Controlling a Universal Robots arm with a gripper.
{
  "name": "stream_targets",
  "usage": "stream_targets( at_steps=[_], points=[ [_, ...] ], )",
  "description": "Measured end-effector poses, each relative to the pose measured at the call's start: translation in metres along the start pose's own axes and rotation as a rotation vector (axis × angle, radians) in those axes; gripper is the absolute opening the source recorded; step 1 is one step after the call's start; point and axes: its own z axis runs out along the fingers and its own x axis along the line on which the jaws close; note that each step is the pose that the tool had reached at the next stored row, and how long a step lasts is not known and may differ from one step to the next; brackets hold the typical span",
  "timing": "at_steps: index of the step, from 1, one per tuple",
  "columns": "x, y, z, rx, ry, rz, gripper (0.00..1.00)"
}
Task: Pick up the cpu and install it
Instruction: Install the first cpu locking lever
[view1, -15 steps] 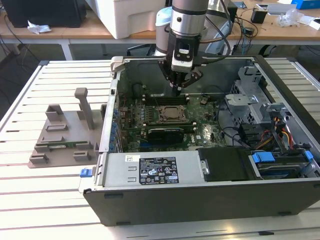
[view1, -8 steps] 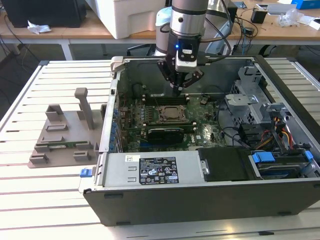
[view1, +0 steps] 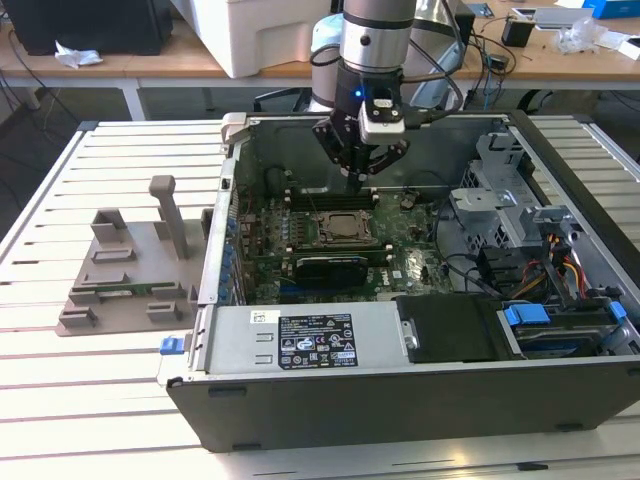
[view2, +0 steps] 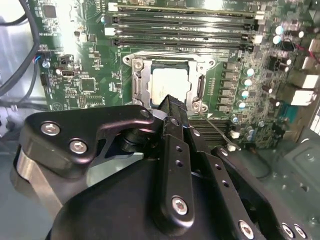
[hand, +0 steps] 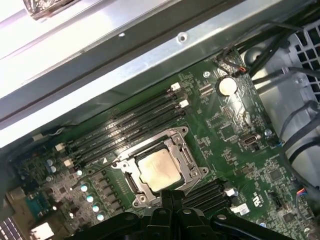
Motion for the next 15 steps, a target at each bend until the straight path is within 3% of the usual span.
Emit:
stream_targets(
  at_steps=[7,15],
  points=[
    [0.0,0.0,0.0,0.001,-0.0071,-0.09,0.11],
    [0.0,0.0,0.0,0.0031,-0.0207,-0.263,0.11]
  ],
)
